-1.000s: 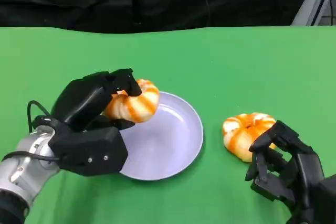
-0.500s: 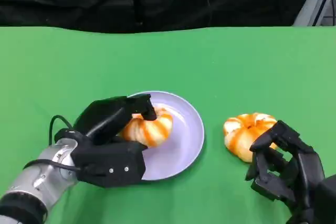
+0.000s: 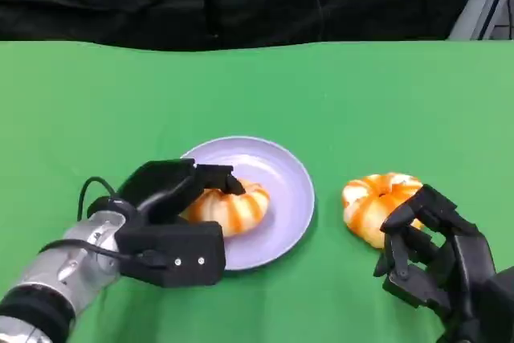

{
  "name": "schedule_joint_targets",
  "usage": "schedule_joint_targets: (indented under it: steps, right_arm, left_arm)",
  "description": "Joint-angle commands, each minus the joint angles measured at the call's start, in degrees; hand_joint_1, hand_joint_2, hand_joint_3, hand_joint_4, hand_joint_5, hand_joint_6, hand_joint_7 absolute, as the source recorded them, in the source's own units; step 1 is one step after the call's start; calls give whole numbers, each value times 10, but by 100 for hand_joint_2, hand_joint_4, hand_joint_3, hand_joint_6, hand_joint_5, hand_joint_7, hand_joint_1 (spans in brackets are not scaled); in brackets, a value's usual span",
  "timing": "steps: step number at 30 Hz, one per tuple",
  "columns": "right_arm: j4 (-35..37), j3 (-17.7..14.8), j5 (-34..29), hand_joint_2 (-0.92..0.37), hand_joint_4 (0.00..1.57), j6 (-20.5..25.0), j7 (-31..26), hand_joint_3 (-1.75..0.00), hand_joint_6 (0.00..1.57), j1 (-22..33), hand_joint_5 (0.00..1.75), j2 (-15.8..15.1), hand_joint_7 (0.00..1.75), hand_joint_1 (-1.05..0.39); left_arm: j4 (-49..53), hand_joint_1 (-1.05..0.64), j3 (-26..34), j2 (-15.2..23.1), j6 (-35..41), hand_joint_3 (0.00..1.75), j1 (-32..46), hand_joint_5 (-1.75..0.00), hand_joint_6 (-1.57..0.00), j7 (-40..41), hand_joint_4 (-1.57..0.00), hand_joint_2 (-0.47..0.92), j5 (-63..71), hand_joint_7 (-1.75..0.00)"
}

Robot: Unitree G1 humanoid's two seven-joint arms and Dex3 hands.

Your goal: Grasp the bread from the table and place it into the plate.

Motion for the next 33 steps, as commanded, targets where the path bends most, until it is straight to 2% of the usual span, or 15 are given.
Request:
schedule_joint_targets:
  steps: [1, 4, 7, 11, 21, 25, 26, 27, 28, 29, 31, 32, 33]
  right_arm:
    - [-8, -2, 3, -61, 83, -2, -2, -113, 62, 3, 175, -2, 162, -15]
    - [-10, -2, 0, -61, 83, 1, -7, -113, 62, 3, 175, -1, 162, -15]
    - [-9, -2, 3, -61, 82, 0, -3, -112, 61, 2, 175, -3, 162, -14]
    - [-6, -3, 3, -62, 83, -4, -1, -112, 61, 1, 175, -4, 162, -14]
    - [-6, -4, 4, -62, 84, -5, -2, -111, 61, 2, 175, -3, 162, -13]
    - [-8, -3, 1, -62, 84, -3, -4, -112, 62, 3, 175, -3, 162, -14]
    - [-8, -3, 2, -62, 84, -3, -3, -112, 62, 2, 175, -3, 162, -14]
    - [-8, -3, 2, -62, 84, -4, -2, -112, 62, 2, 175, -4, 162, -13]
    - [-8, -3, 1, -62, 84, -4, -3, -112, 62, 2, 175, -3, 162, -13]
    - [-8, -4, 0, -62, 84, -5, -5, -112, 62, 2, 175, -3, 162, -13]
    - [-7, -4, -1, -62, 84, -6, -6, -112, 62, 2, 175, -3, 162, -13]
    - [-8, -4, 1, -62, 84, -5, -4, -113, 62, 2, 175, -4, 162, -13]
    - [-7, -4, 2, -62, 84, -5, -2, -113, 62, 2, 175, -5, 162, -13]
  left_arm:
    - [-14, -85, -7, 18, 1, 47, 4, -1, -49, -23, -25, 92, 3, 0]
    - [-20, -95, -8, 20, 3, 51, 9, 0, -43, -16, -9, 92, 6, 0]
    - [-27, -99, -8, 22, 3, 53, 13, 0, -38, -5, -1, 92, 9, 0]
    - [-38, -102, -5, 24, 2, 55, 20, 0, -34, 1, 0, 92, 10, 0]
    - [-99, -103, 32, 39, -22, 58, 60, -1, -37, -12, -2, 92, -39, -2]
    - [-162, -73, 66, 46, -17, 46, 97, -7, -46, -53, -19, 92, -92, -3]
    - [-189, -60, 88, 45, -16, 45, 117, -11, -51, -89, -28, 91, -150, -5]
    - [-212, -36, 107, 43, -11, 37, 134, -15, -61, -123, -45, 92, -202, -7]
    - [-239, -21, 126, 42, 5, 35, 153, -16, -68, -160, -57, 92, -256, -8]
    - [-259, -9, 139, 42, 19, 37, 165, -19, -76, -187, -72, 92, -290, -8]
    - [-308, -1, 167, 40, 80, 41, 195, -24, -84, -248, -85, 92, -376, -10]
    - [-337, 6, 183, 39, 121, 54, 213, -43, -96, -272, -92, 91, -419, -13]
    - [-362, 8, 195, 39, 154, 63, 228, -67, -103, -289, -88, 89, -450, -16]
